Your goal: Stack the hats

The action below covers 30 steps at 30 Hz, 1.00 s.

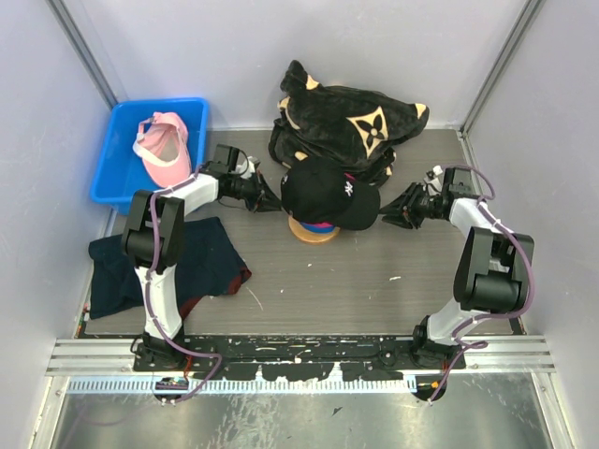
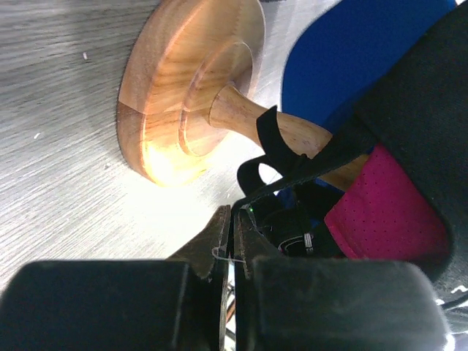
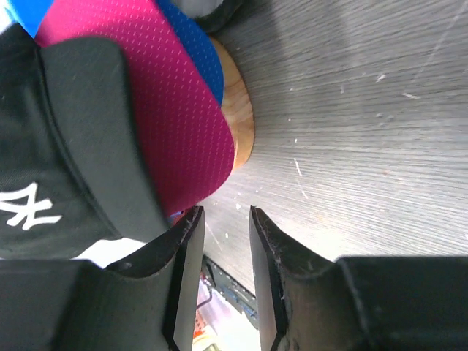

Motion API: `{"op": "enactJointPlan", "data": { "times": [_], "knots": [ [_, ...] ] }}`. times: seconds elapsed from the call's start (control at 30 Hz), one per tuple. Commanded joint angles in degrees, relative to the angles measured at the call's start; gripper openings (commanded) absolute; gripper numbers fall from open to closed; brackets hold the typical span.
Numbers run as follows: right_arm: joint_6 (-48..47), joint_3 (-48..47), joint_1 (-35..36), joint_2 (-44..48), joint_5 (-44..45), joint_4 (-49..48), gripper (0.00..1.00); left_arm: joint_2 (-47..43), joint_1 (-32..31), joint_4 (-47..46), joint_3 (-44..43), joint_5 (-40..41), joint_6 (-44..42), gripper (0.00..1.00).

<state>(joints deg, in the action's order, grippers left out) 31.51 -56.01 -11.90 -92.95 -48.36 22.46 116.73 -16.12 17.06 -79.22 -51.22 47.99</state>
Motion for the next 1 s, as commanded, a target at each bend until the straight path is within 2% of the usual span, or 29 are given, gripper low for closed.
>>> {"op": "enactJointPlan", "data": {
  "times": [0.0,0.1,0.27,0.53,0.63,0.83,0.97],
  "knots": [
    [-1.50,-3.96,-0.35,4.65,5.11,1.03,0.38,-2.12,0.73,1.94,1.51,3.47,-1.06,0.15],
    [-1.44,-5.10,-0.33,5.15,5.33,1.22,0.38,-4.28,0.71,0.17,2.23,3.47,0.71,0.30],
    [-1.71,-5.26,-0.33,4.88,4.90,1.39,0.39,-6.50,0.82,-6.34,3.05,1.47,7.06,0.46],
    [-2.05,-4.86,-0.33,4.88,4.44,1.36,0.39,-8.06,0.85,-23.82,7.38,-2.03,18.89,0.49],
    [-1.99,-4.89,-0.35,4.88,4.25,1.23,0.39,-8.31,0.96,-27.39,8.62,-2.46,21.57,0.49],
    [-2.05,-4.88,-0.38,4.92,3.80,1.10,0.38,-9.48,2.39,-27.40,10.97,-2.17,20.87,0.50],
    [-1.83,-5.27,-0.35,4.88,3.62,1.10,0.38,-11.19,4.32,-21.11,11.53,0.04,16.14,0.50]
  ]
}}
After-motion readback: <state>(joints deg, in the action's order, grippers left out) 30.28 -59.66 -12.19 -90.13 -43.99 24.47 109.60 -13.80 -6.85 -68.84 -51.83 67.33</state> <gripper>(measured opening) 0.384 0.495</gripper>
